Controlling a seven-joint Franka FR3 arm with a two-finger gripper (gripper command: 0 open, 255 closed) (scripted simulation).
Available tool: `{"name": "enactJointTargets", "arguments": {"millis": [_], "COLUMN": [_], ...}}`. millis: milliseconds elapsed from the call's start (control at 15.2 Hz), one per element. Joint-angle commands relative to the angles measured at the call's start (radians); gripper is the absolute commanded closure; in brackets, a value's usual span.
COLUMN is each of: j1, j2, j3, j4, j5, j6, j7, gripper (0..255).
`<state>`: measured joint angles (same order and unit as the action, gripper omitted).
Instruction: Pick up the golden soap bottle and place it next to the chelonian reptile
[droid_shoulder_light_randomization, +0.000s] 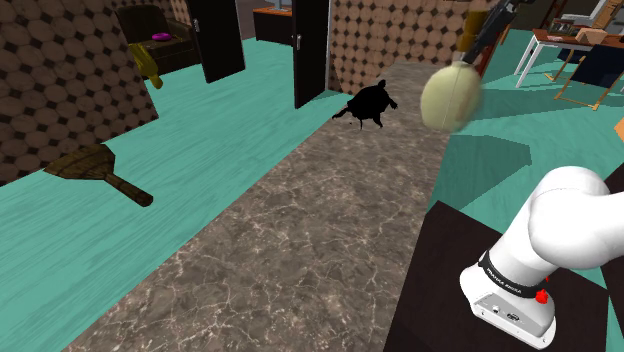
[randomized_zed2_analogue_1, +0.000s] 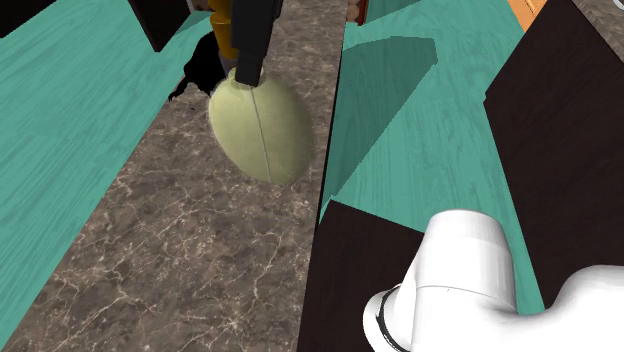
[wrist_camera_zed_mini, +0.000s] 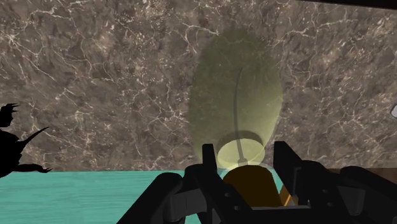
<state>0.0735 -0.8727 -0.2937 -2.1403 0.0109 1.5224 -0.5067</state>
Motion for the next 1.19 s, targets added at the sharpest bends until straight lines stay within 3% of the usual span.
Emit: {"name": "enactJointTargets", "arguments": {"millis": [0, 594, 1122], "j1": [0.009, 0.076, 0.140], "j2": [0.046, 0.335, 0.663], "j3": [-0.026, -0.198, -0.385], "j4": [0.021, 0.159, 0.377], "j5": [-0.005, 0.014, 0.156], "j6": [0.026, 0.168, 0.221], "j7": [-0.021, -0.163, -0.338], "gripper": [255, 255, 255]}}
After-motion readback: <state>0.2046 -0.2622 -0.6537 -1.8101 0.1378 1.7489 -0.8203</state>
